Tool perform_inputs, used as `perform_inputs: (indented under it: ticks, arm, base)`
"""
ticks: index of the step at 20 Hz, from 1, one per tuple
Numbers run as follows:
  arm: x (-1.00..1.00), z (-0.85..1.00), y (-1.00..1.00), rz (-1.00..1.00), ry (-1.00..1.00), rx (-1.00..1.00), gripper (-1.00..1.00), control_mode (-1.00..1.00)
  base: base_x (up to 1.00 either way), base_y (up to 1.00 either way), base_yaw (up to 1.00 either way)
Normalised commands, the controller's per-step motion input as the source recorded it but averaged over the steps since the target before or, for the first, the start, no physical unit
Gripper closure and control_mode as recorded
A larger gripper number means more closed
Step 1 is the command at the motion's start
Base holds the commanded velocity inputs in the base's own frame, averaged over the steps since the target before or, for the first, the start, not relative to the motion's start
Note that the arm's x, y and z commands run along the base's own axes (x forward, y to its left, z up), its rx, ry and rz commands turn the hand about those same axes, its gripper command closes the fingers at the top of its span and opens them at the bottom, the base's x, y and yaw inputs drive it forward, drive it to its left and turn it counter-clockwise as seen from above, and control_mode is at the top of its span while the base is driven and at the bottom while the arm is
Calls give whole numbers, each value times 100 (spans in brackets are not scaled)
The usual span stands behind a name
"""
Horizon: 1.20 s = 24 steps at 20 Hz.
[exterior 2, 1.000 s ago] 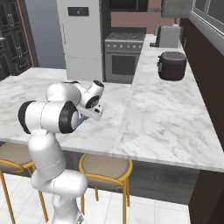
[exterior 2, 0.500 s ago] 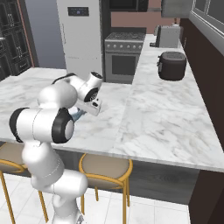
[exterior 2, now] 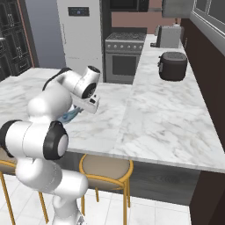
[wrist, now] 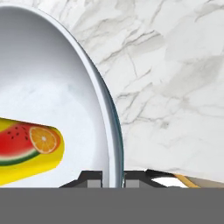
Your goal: Place the cup inside the bowl on the dining table and move the bowl to any counter.
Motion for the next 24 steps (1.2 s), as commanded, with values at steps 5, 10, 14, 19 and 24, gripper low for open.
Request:
perform_inputs:
  ticks: [5, 10, 14, 19, 24]
  arm:
    - [-51, 33, -9, 0, 0, 0, 100, -100]
    - [-48, 35, -6, 0, 0, 0, 100, -100]
    - [-40, 9, -1, 0, 0, 0, 100, -100]
    - [-1, 0, 0, 0, 0, 0, 100, -100]
    - [0, 0, 0, 0, 0, 0, 100, -100]
  base:
    - [0, 0, 0]
    - [0, 0, 0]
    - [0, 0, 0]
    - [0, 0, 0]
    - [0, 0, 0]
